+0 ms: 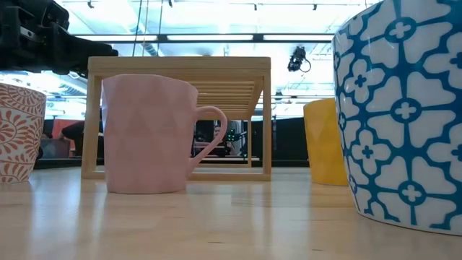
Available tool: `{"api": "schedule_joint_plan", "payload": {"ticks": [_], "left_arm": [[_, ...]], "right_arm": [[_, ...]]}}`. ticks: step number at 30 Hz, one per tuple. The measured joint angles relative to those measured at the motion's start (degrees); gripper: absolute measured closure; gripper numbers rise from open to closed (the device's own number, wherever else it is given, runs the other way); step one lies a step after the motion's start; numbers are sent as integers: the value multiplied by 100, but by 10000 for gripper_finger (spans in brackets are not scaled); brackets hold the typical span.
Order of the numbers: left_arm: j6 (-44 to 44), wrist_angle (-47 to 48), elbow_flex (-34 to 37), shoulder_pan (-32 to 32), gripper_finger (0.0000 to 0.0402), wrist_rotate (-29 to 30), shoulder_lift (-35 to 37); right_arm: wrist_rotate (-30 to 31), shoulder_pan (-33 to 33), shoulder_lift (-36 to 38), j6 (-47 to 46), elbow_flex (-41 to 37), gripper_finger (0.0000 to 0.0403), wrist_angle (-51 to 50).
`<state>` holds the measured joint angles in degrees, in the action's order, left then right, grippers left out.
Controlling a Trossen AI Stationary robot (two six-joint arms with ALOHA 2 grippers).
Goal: Place coffee mugs
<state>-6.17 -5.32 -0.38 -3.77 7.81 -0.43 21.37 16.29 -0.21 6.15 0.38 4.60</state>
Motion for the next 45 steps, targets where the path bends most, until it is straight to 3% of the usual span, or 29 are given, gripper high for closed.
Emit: {"api": "schedule_joint_plan", "payload": {"ticks": [21, 27, 31, 40, 45], "left_arm": [[272, -6, 1, 0, 294, -17, 0], [894, -72, 2, -2, 291, 258, 2], [1180, -92, 0, -2, 268, 419, 2], [1267, -335, -128, -2, 176, 572, -4], [1256, 140, -740, 0, 170, 457, 4]], "right_arm": [[0, 0, 0, 0, -2, 312, 1], [0, 1, 0, 0, 0, 312, 1], [0, 1, 0, 0, -1, 312, 0], [0, 0, 0, 0, 0, 312, 2], [0, 0, 0, 0, 0, 312, 0]]}}
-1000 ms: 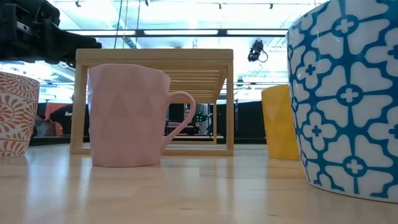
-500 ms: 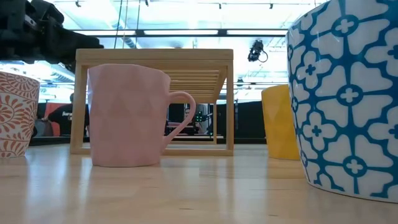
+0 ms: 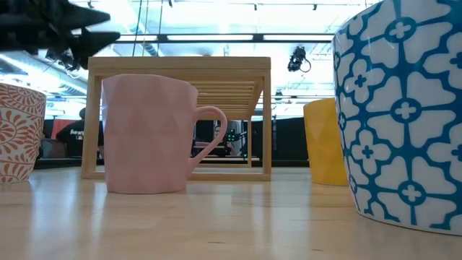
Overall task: Place coffee mugs
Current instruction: Put the light yellow mug on the shelf
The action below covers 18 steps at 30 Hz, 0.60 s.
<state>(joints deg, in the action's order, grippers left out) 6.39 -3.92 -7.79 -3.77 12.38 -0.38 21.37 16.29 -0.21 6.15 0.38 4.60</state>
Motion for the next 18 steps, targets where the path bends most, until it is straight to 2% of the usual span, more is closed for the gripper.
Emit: {"api": "schedule_joint_plan", "payload": {"ticks": [7, 10, 18], "left_arm": [[260, 2008, -1291, -2, 180, -61, -382], [526, 2731, -1833, -2, 182, -160, -829], [948, 4549, -3253, -78, 182, -911, -2358]], "right_arm": [[0, 2, 0, 0, -1, 312, 0], [0, 1, 0, 0, 0, 312, 0], [0, 0, 0, 0, 0, 312, 0]]}}
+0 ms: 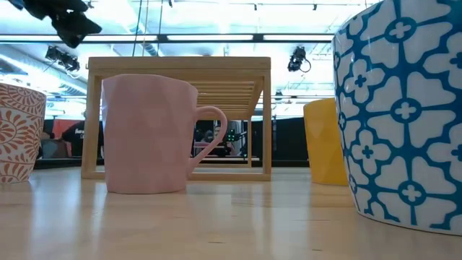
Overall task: Place coffee mugs
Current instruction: Put the light yellow mug on the shelf
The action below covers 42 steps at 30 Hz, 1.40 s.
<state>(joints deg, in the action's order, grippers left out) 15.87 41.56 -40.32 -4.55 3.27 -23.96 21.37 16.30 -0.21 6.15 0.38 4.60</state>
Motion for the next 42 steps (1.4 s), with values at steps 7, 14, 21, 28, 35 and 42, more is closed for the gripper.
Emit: {"api": "schedule_joint_plan", "payload": {"ticks": [7, 14, 21, 28, 35, 42], "left_arm": [[802, 2089, -1178, -380, 182, -498, -1276], [1953, 2814, -1373, -1045, 182, -1176, -2147], [2390, 3521, -1350, -1897, 182, -1213, -2800], [2995, 3633, -1350, -2689, 182, -811, -3160], [3159, 3628, -1350, -3275, 182, -421, -3497], [3336, 3196, -826, -3604, 182, -371, -3721]], "right_arm": [[0, 1, 0, 1, -2, 312, 2], [0, 0, 0, 1, -1, 312, 2], [0, 2, 0, 1, 0, 312, 0], [0, 1, 0, 0, -1, 312, 1], [0, 1, 0, 0, 0, 312, 0], [0, 0, 0, 0, -1, 312, 1]]}}
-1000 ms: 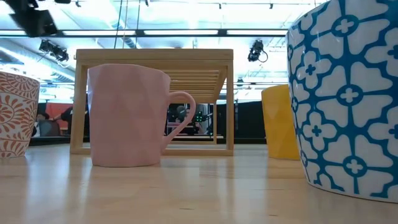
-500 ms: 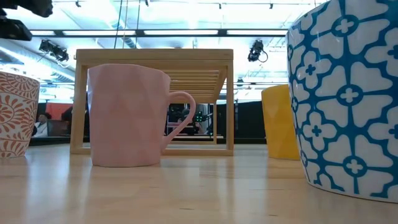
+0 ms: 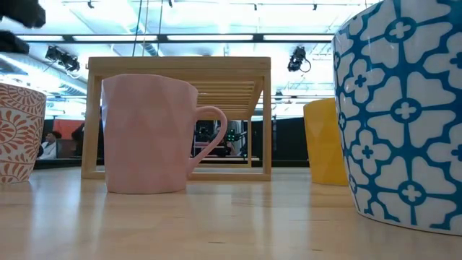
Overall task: Place coffee mugs
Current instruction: Put the light yellow mug on the shelf
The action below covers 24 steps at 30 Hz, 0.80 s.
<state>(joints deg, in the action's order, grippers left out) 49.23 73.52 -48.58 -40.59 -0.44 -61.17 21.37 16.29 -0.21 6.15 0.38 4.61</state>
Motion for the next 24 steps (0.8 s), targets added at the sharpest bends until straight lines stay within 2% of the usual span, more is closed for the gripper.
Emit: {"api": "schedule_joint_plan", "payload": {"ticks": [17, 20, 24], "left_arm": [[235, -1317, 988, -86, 183, 82, -11], [295, -1312, 1041, -86, 194, 84, -11], [309, -1295, 1043, -86, 228, 84, -11]], "right_arm": [[0, 1, 0, 1, 0, 312, 0], [0, 0, 0, 0, 1, 312, -1], [0, 2, 0, 0, 1, 312, -1]]}}
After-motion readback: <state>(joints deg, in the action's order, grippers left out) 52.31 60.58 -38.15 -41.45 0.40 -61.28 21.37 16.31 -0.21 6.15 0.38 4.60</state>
